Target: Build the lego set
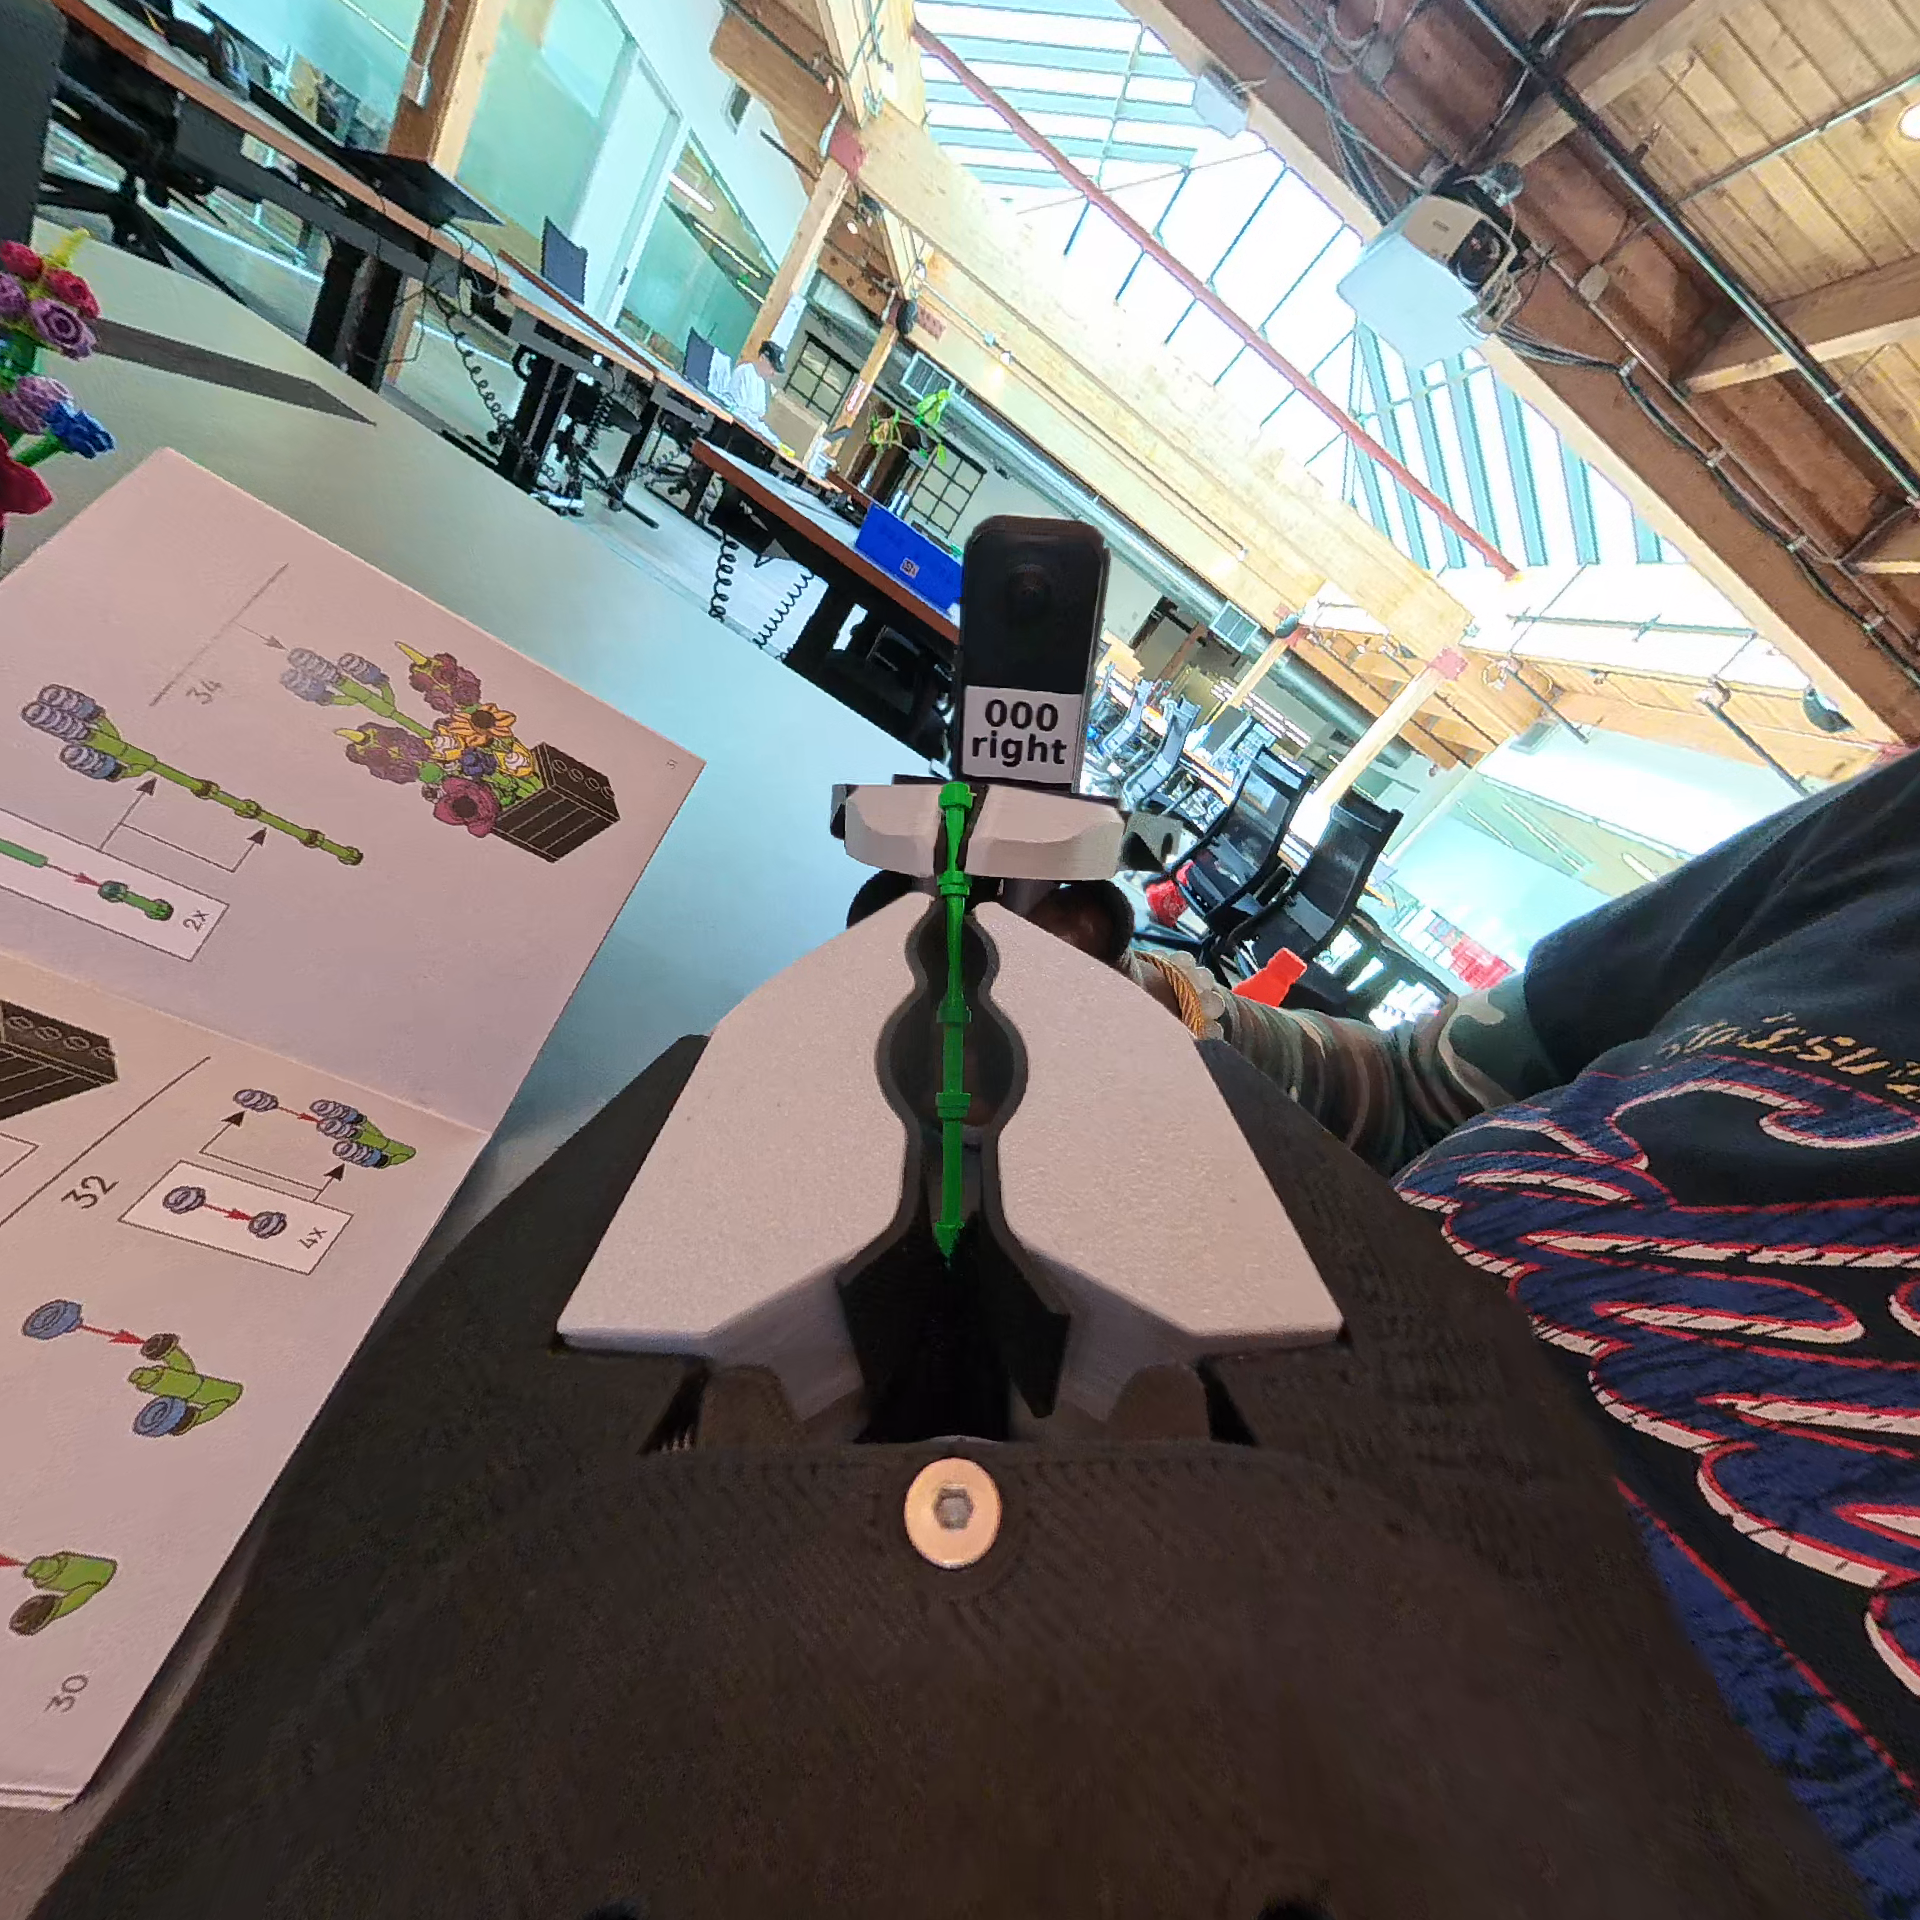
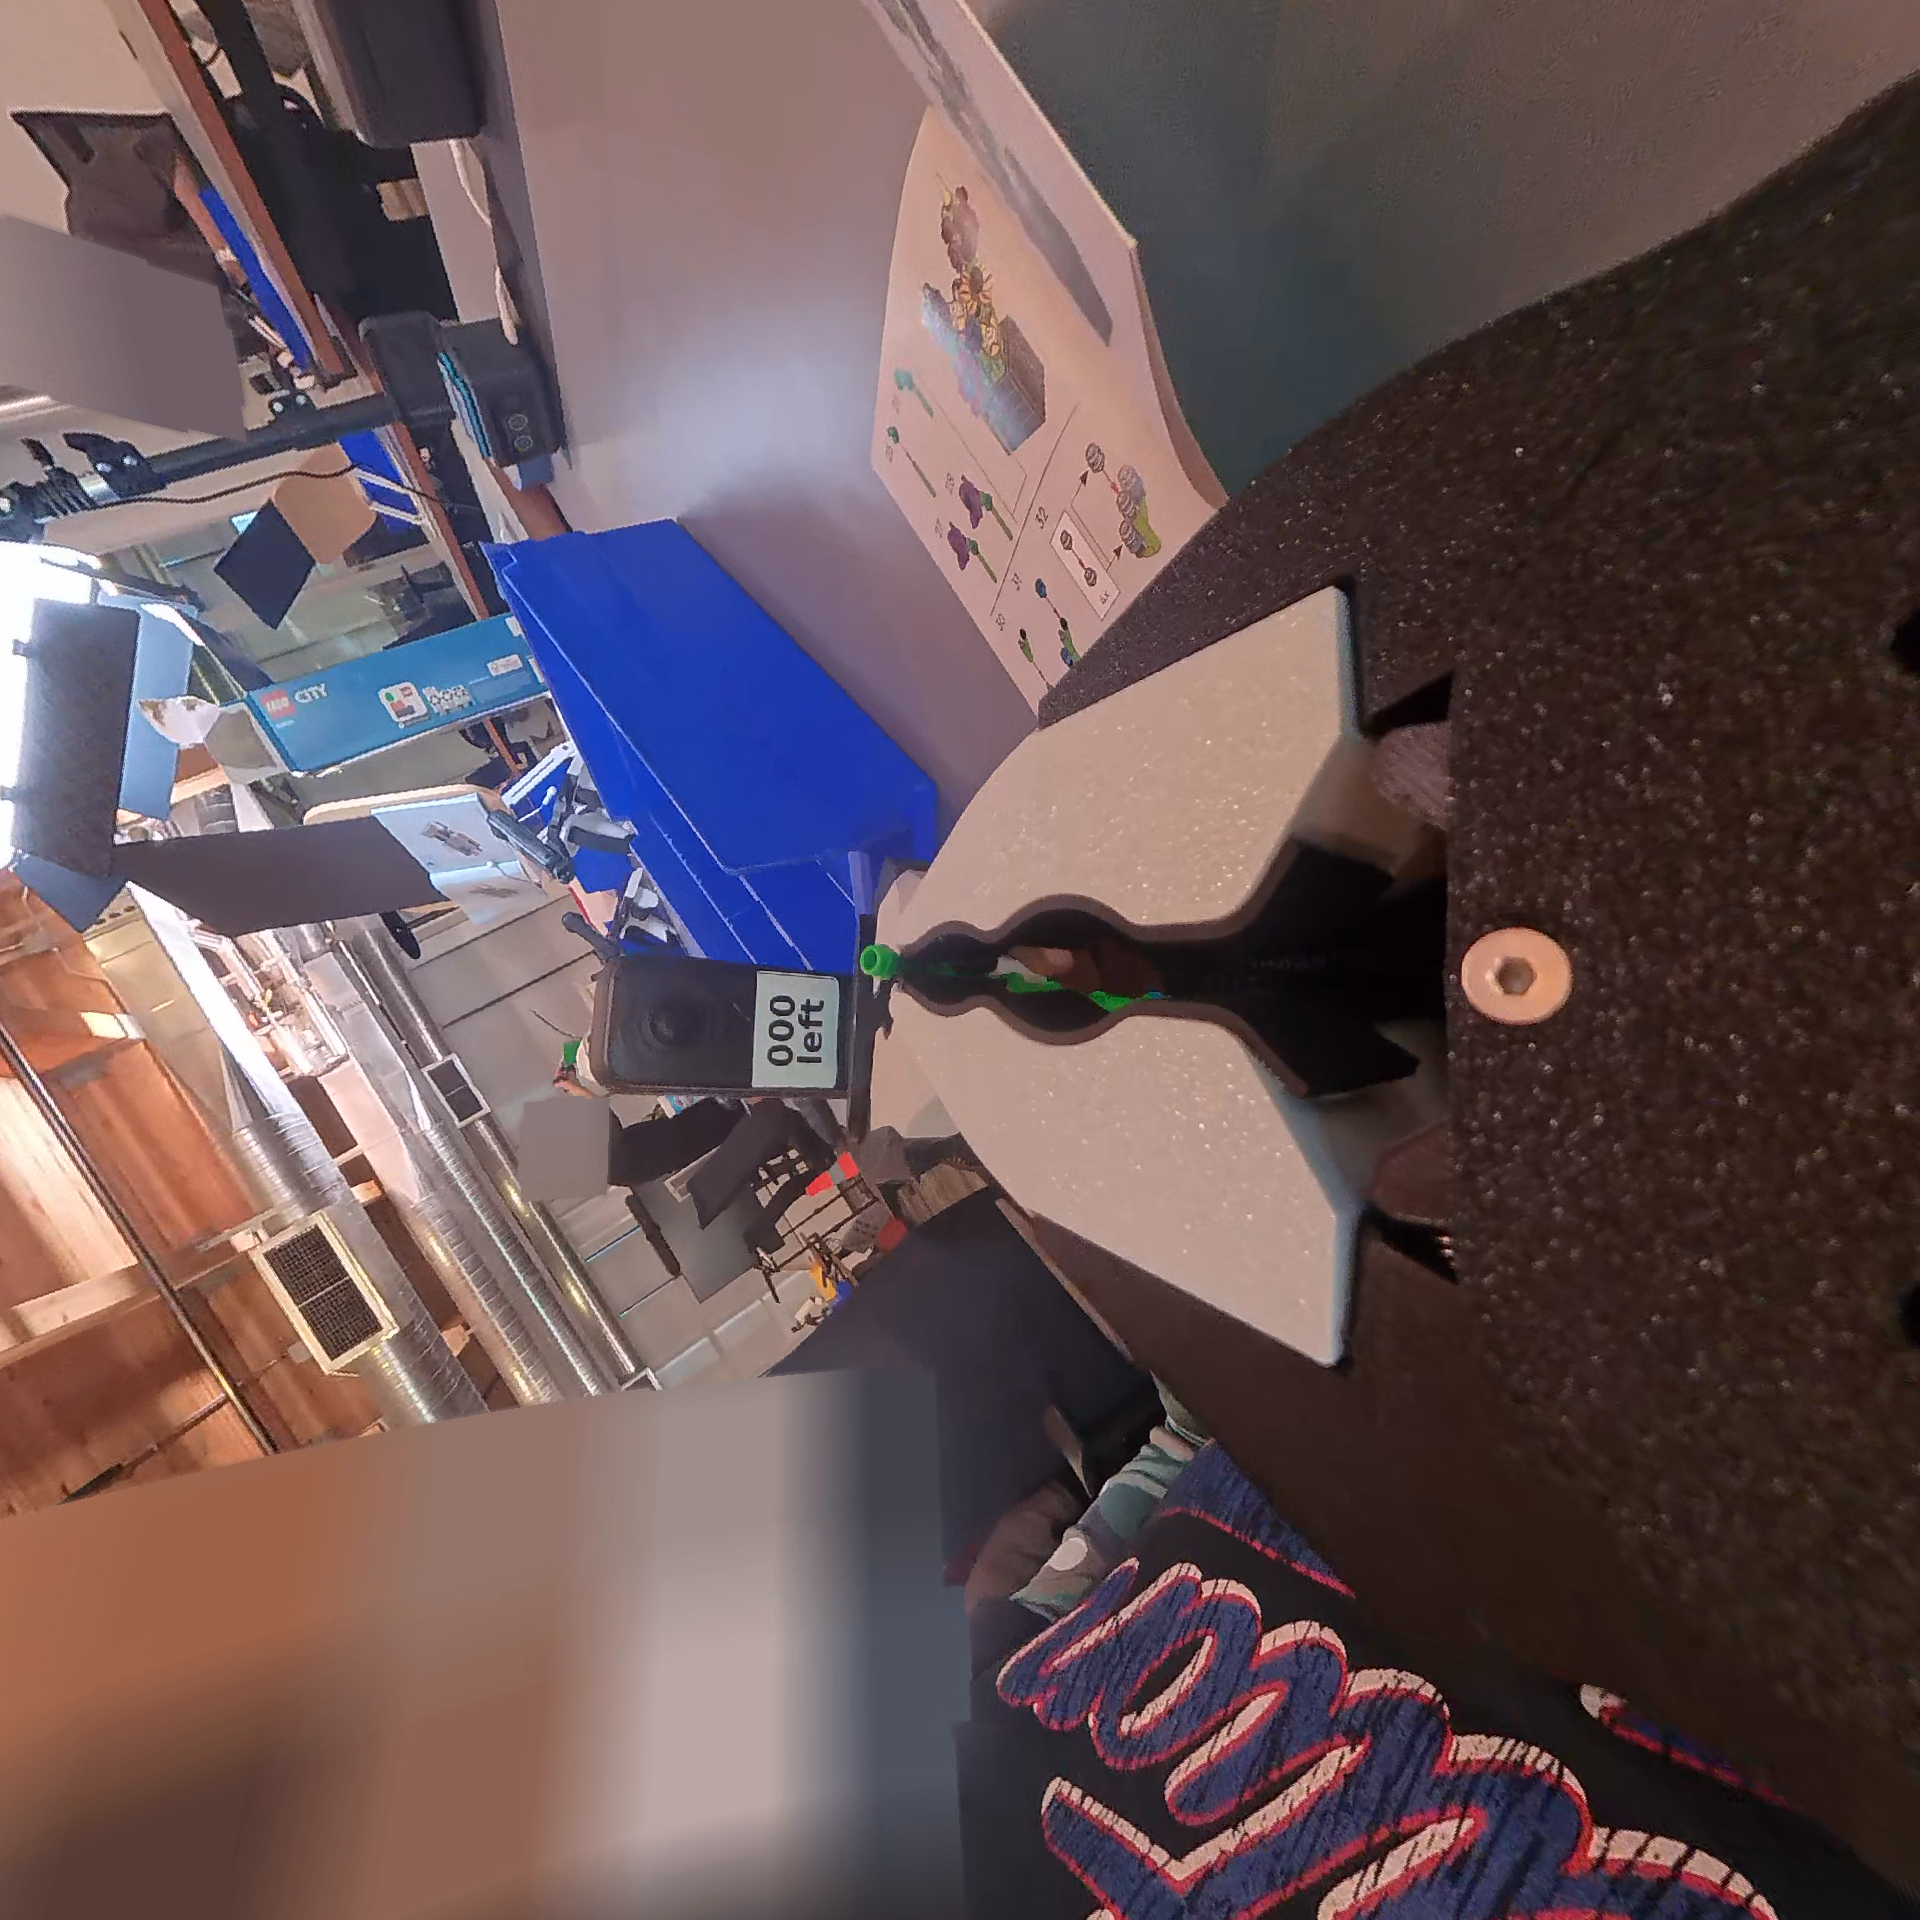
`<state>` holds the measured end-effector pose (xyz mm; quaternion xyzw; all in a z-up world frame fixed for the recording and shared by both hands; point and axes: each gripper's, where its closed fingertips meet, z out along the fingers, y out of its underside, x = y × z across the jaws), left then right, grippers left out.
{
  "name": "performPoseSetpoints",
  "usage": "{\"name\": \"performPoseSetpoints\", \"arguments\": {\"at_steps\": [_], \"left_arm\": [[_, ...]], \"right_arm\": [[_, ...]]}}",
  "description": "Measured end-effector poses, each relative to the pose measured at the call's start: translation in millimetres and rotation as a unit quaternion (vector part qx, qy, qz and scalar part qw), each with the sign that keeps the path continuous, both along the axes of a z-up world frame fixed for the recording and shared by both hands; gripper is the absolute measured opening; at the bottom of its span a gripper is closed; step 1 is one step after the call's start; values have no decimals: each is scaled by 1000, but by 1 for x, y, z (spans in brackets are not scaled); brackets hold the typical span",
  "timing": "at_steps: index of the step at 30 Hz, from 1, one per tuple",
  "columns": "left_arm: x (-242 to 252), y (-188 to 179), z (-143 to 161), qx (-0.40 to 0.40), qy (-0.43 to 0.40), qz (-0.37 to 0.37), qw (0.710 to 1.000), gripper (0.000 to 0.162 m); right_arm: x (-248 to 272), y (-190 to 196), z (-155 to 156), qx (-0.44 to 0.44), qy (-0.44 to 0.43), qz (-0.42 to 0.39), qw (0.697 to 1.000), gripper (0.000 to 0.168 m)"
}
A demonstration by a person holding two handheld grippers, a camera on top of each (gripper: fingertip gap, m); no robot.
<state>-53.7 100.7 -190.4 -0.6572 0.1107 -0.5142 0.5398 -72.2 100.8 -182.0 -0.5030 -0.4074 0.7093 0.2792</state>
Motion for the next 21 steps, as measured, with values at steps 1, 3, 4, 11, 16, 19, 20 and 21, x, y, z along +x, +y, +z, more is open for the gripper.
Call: {"name": "performPoseSetpoints", "arguments": {"at_steps": [1,3,4,11,16,19,20,21], "left_arm": [[1,0,0,1,2,-2,1000,0],[2,-1,-1,0,8,-3,1000,0],[2,-1,-1,1,10,-4,1000,0],[3,-1,-3,1,17,-3,1000,0],[5,-1,-4,-1,26,-2,1000,0],[5,0,-5,-3,27,-2,1000,0],[5,0,-5,-3,27,-2,1000,0],[5,0,-5,-4,27,-2,1000,0]], "right_arm": [[0,-1,0,2,0,0,1000,3],[2,-1,-1,0,-8,4,1000,3],[2,-1,-1,-1,-11,7,1000,4],[1,-3,-3,4,-26,13,1000,4],[2,-3,-5,13,-33,6,999,4],[2,-3,-6,18,-34,3,999,4],[1,-3,-6,23,-34,0,999,4],[1,-3,-6,28,-34,-3,999,4]]}}
